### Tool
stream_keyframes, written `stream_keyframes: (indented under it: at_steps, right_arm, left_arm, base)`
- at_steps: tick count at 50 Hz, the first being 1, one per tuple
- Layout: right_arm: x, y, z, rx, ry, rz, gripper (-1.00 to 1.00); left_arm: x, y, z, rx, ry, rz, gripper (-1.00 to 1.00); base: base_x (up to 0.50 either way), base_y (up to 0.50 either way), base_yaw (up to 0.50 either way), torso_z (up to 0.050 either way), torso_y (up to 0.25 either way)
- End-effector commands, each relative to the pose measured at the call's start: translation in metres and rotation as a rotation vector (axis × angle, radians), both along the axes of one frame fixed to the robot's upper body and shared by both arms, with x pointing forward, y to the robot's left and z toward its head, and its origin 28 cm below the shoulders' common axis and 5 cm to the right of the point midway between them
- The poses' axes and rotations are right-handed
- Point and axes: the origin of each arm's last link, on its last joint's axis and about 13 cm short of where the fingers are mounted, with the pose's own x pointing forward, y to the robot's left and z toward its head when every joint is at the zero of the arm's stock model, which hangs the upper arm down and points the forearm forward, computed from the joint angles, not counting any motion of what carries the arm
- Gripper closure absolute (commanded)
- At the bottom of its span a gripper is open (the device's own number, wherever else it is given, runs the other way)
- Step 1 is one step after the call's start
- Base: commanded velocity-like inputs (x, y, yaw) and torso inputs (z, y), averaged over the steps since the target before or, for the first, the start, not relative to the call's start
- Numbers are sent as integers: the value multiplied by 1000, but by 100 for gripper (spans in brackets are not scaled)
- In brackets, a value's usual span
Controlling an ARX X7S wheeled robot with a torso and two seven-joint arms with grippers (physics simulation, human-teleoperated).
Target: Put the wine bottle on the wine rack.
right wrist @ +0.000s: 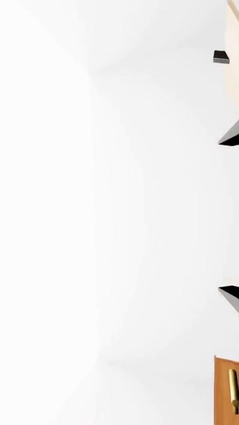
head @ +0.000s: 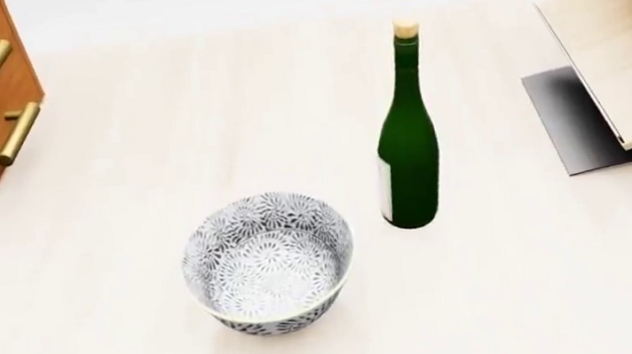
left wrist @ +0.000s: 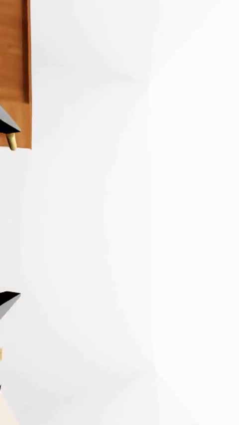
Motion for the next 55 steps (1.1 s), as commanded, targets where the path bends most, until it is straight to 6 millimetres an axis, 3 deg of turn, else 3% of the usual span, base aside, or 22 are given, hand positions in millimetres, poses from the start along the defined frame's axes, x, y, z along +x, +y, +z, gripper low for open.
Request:
stream_keyframes:
  at_steps: [1, 55]
  right_arm:
    - [1, 0, 0, 1, 2, -2, -100]
    - [1, 0, 0, 2, 8, 3, -100]
  left_arm:
    - [0, 0, 1, 1, 0, -1, -100]
    - [0, -3, 0, 14, 17, -18, -100]
  base:
    - [137, 0, 0, 0, 0]
    - [132, 0, 0, 0, 0]
